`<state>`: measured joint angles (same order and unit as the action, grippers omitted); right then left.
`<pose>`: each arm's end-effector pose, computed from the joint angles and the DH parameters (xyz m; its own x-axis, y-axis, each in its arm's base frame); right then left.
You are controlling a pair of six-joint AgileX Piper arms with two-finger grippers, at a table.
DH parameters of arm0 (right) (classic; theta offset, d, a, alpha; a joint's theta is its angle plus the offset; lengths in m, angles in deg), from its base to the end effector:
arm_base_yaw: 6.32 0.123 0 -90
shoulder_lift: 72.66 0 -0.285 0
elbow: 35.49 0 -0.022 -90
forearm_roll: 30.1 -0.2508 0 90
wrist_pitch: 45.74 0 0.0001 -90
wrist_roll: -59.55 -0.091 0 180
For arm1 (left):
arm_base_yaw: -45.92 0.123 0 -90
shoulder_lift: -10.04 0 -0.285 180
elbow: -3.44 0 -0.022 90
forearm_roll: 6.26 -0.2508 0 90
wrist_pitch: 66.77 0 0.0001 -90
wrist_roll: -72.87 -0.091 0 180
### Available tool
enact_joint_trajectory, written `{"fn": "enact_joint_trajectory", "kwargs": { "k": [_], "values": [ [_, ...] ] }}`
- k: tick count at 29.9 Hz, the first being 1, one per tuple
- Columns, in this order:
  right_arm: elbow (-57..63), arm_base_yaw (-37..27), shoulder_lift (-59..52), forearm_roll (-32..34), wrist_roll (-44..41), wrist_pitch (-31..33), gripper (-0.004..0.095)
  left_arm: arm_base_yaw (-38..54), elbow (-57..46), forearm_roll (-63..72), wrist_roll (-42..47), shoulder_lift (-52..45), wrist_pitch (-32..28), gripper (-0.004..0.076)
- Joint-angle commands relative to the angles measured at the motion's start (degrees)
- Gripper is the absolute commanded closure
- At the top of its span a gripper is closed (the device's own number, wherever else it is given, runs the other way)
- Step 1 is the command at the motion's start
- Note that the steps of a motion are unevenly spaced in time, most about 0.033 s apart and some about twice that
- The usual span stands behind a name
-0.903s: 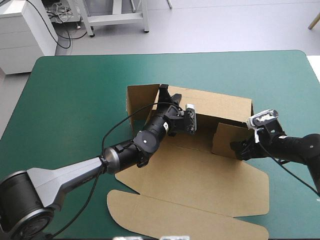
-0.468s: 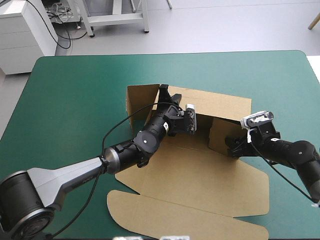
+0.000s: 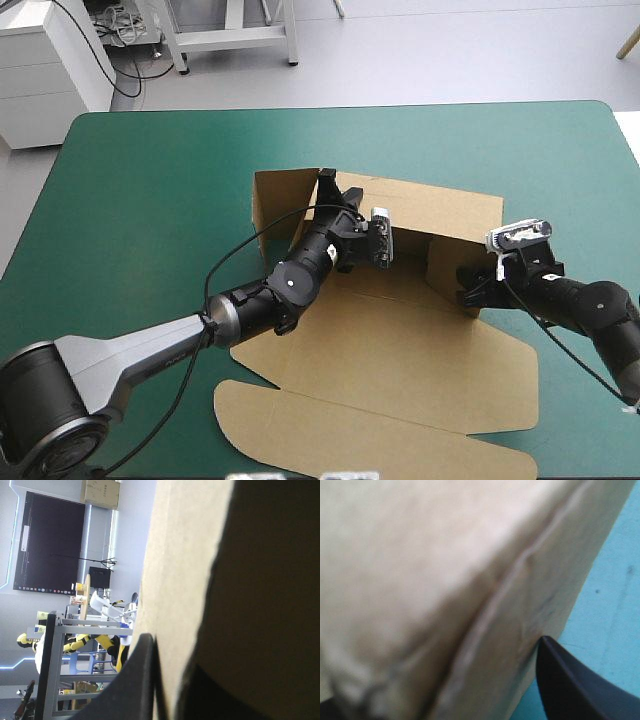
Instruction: Fold the box
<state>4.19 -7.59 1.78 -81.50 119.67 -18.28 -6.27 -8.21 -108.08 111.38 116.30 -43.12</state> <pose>0.2251 0.0279 0.2582 -0.6035 -0.1821 -0.7763 -0.3817 0.9208 0.0806 0.2667 -0.2853 0.2663 0.3522 0.8985 -0.2619 0.4324 0.0919 0.8970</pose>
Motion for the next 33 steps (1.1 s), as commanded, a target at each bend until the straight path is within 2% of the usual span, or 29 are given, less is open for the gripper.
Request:
{"fn": "enact_joint_trajectory", "kwargs": {
  "k": [1, 5, 7, 14, 19, 33],
  "values": [
    [-1.4, 0.4, -1.3, -3.3, -0.1, -4.0, 0.0568, 0.2, -1.1, 5.1, 3.9, 0.3, -4.2, 0.0731],
    [-1.4, 1.1, -1.3, -3.3, 2.9, -4.7, 0.0841, 0.2, -1.1, 5.1, 4.4, 0.3, -4.4, 0.0731],
    [-1.4, 2.2, -1.3, -3.4, 4.0, -5.6, 0.0918, 0.2, -1.1, 5.1, 4.5, 0.3, -4.4, 0.0731],
    [-1.4, 7.3, -1.3, -2.4, 4.1, -12.6, 0.0921, 0.2, -1.1, 5.1, 4.5, 0.3, -4.8, 0.0731],
    [-1.4, 10.1, -1.3, -2.4, 3.7, -14.2, 0.0905, 0.2, -1.1, 5.1, 4.5, 0.3, -4.8, 0.0731],
    [-1.4, 10.2, 2.1, -2.5, -5.9, -18.1, 0.0905, 0.2, -1.1, 4.0, 4.3, 0.3, -5.6, 0.0731]
  ]
}}
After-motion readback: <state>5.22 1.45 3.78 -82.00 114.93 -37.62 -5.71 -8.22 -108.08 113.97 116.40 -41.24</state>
